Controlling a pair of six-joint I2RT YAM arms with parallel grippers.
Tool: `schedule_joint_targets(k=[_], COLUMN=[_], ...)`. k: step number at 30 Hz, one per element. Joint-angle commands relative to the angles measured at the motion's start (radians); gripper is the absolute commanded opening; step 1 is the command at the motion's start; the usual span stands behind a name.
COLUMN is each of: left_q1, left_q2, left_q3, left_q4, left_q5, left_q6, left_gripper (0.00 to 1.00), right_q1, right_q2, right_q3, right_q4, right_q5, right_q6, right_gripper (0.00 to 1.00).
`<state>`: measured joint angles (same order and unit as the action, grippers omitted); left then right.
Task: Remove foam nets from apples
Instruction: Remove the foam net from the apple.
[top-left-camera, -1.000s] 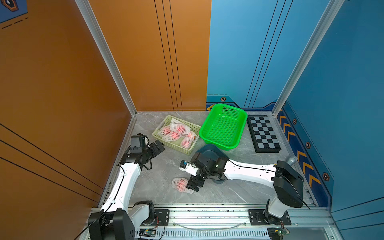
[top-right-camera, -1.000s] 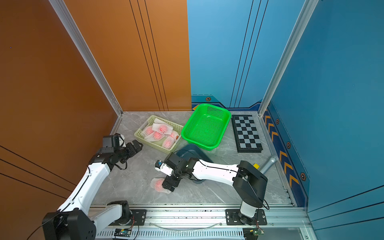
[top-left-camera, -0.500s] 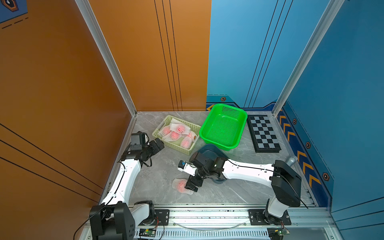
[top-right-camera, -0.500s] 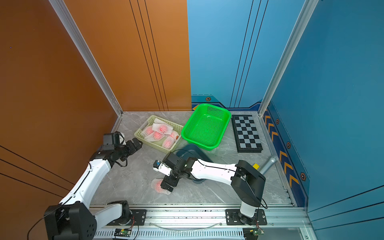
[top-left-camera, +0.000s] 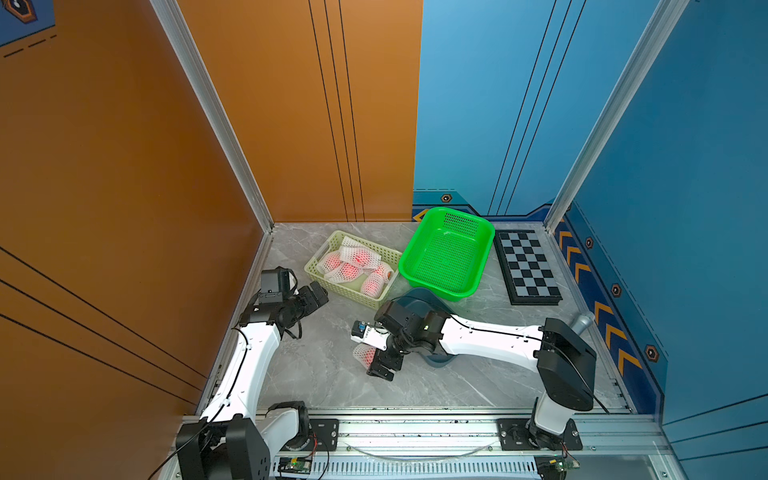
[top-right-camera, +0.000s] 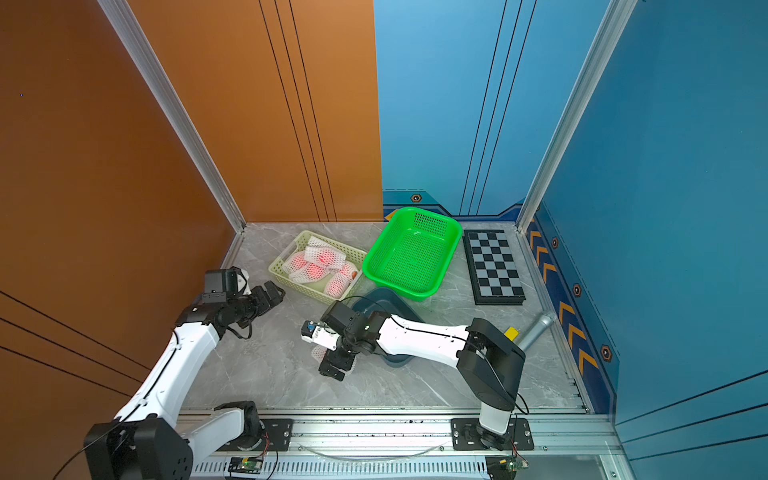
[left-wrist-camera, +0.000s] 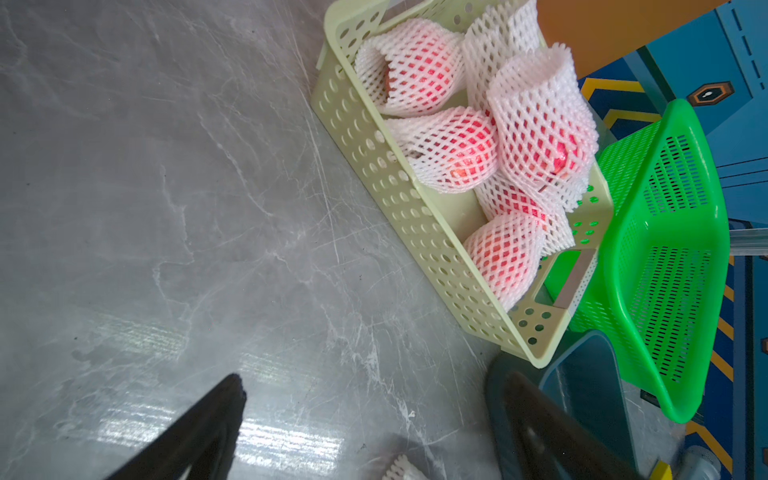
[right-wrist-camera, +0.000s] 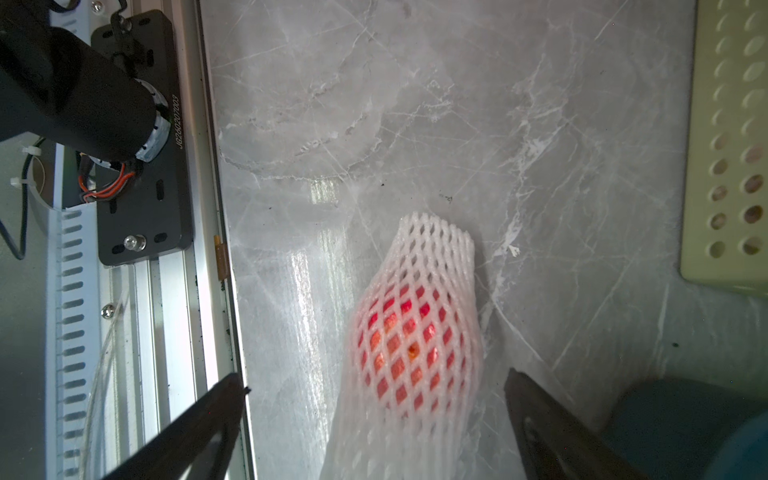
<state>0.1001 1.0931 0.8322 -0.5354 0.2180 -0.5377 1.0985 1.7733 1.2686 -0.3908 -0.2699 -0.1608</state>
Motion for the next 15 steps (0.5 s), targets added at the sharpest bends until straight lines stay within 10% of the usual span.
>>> schedule_joint_targets(k=[1, 15], left_q1=[0.008, 0.007], left_q2=[-0.027, -0.032], left_q3=[0.007, 0.010], left_q4=[-0.040, -0.034], left_q5=[-0.001, 0.005], left_q6=[0.025, 0.012], left_gripper=[0.98, 0.98], right_q1=[-0.008, 0.027], right_q2=[0.027, 0.180], right_q3=[0.036, 0.168], right_q4=[-0.043, -0.193], right_q5=[-0.017, 0.161], right_q6=[-0.030, 0.089], right_gripper=[1.00, 1.00])
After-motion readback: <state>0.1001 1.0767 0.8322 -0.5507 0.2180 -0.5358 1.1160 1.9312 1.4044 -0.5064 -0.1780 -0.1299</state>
